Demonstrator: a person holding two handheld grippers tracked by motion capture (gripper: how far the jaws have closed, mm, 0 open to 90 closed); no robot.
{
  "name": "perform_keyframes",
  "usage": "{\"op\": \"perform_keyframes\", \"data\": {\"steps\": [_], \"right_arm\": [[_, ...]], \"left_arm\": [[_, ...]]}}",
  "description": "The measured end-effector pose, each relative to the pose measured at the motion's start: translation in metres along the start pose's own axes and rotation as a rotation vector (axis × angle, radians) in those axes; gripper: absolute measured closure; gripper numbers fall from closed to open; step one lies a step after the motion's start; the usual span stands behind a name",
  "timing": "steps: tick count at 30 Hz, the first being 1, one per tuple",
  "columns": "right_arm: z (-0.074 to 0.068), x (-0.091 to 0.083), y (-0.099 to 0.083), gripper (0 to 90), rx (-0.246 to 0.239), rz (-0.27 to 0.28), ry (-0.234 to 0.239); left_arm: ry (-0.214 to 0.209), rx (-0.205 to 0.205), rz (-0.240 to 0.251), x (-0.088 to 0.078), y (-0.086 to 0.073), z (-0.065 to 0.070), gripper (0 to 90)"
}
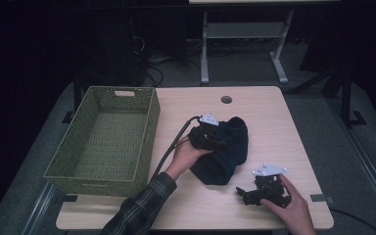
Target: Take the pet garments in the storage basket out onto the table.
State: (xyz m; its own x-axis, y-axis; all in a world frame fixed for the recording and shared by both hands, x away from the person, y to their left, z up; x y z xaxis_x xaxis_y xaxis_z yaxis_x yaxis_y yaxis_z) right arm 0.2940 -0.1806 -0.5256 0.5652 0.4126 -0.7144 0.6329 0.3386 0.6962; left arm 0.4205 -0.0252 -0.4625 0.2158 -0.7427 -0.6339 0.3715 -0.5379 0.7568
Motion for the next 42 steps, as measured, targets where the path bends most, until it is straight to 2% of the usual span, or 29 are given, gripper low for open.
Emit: {"op": "perform_keyframes", "data": {"steps": [4, 7, 8, 12, 13, 15, 16, 19, 24, 27, 35, 37, 41, 42], "right_arm": [[0.0, 0.0, 0.0, 0.0, 0.003, -0.001, 0.002], [0.0, 0.0, 0.0, 0.0, 0.003, -0.001, 0.003], [0.0, 0.0, 0.0, 0.0, 0.002, 0.0, 0.002], [0.0, 0.0, 0.0, 0.0, 0.004, 0.0, 0.001], [0.0, 0.0, 0.0, 0.0, 0.003, 0.001, 0.001], [0.0, 0.0, -0.001, 0.0, -0.003, 0.0, -0.001], [0.0, 0.0, -0.001, 0.0, -0.004, 0.0, -0.001], [0.0, -0.001, -0.001, 0.0, -0.004, 0.0, -0.001], [0.0, -0.001, -0.001, 0.0, -0.002, -0.002, -0.001], [0.0, -0.001, -0.001, 0.0, -0.003, -0.002, -0.001], [0.0, -0.001, -0.001, 0.0, 0.0, -0.004, 0.001], [-0.001, -0.001, -0.001, 0.0, 0.0, -0.004, 0.001], [0.0, -0.001, -0.001, 0.0, 0.0, -0.004, 0.001], [0.0, -0.001, -0.001, 0.0, -0.001, -0.004, 0.0]], "left_arm": [[0.006, -0.001, -0.024, 0.01, -0.007, -0.001, 65.1], [0.004, -0.015, -0.023, 0.011, -0.007, -0.001, 53.7], [0.017, 0.002, -0.025, 0.006, -0.006, -0.003, 50.4], [0.034, 0.005, -0.02, -0.001, -0.004, -0.002, 38.1], [0.045, 0.017, -0.026, -0.004, -0.004, -0.002, 35.7], [0.06, 0.011, -0.017, -0.01, -0.004, -0.001, 30.9], [0.069, 0.023, -0.014, -0.014, -0.003, -0.002, 29.0], [0.079, 0.009, 0.009, -0.024, -0.002, 0.001, 25.6], [0.106, 0.017, 0.018, -0.039, -0.007, 0.007, 23.3], [0.135, 0.024, 0.046, -0.048, -0.014, 0.01, 23.2], [0.145, 0.026, 0.032, -0.067, -0.033, 0.023, 21.2], [0.142, 0.02, 0.044, -0.07, -0.037, 0.028, 20.2], [0.149, 0.027, 0.028, -0.072, -0.046, 0.032, 16.9], [0.165, 0.025, 0.026, -0.074, -0.052, 0.034, 16.0]]}}
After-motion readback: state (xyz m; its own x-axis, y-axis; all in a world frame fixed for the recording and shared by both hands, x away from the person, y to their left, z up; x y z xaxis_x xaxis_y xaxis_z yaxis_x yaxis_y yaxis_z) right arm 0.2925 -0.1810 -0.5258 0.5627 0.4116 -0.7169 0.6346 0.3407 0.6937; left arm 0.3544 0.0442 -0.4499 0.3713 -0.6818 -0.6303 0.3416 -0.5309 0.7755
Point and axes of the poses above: each handheld gripper's, and its own axes: x roughly forward along the jaws, y roughly out of its top, z roughly to its right, the point moved 6 cm from there along x, roughly forward along the jaws, and after that the axes turned 3 degrees about x, right-handed, at the moved point
